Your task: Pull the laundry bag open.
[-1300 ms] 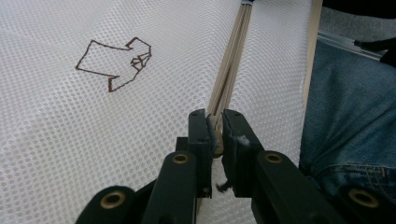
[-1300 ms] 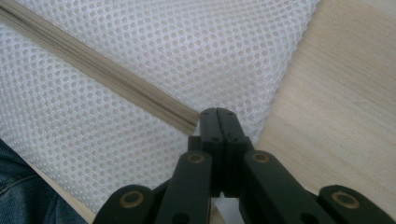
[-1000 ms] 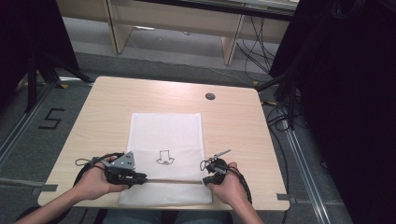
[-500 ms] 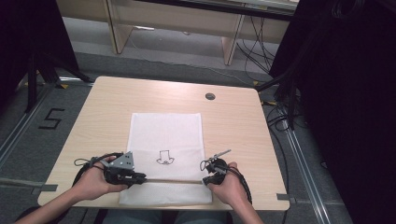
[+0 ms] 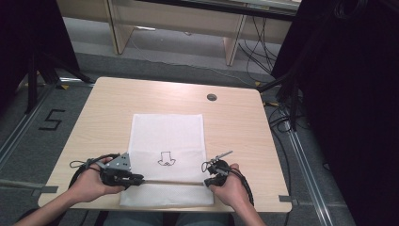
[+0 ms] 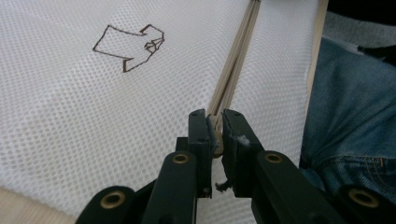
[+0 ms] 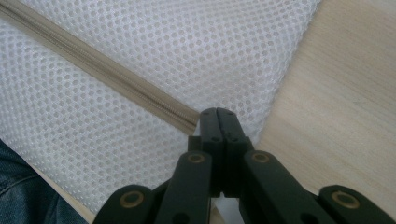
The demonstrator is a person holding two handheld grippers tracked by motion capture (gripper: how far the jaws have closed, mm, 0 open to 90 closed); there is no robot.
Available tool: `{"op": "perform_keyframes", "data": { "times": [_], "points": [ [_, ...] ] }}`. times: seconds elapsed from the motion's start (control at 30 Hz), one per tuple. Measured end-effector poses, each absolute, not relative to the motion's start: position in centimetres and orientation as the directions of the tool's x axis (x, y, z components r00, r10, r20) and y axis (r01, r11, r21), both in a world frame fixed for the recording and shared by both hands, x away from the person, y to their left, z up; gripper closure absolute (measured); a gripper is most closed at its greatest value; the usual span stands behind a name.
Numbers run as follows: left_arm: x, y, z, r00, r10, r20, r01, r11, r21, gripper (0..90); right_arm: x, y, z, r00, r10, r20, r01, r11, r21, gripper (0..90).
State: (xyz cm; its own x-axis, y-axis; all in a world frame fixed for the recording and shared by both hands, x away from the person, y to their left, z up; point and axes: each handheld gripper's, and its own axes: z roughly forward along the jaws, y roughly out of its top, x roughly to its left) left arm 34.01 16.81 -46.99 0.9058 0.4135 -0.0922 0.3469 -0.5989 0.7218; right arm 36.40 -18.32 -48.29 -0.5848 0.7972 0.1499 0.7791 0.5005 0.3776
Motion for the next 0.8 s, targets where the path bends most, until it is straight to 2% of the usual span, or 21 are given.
{"op": "perform_keyframes", "data": {
  "times": [0.8],
  "points": [
    [33.8, 18.3, -47.0, 0.887, 0.453, -0.093, 0.374, -0.585, 0.720, 82.0, 36.4, -18.3, -48.3, -0.585, 0.798, 0.148, 0.779, 0.501, 0.378, 90.0]
  ]
}}
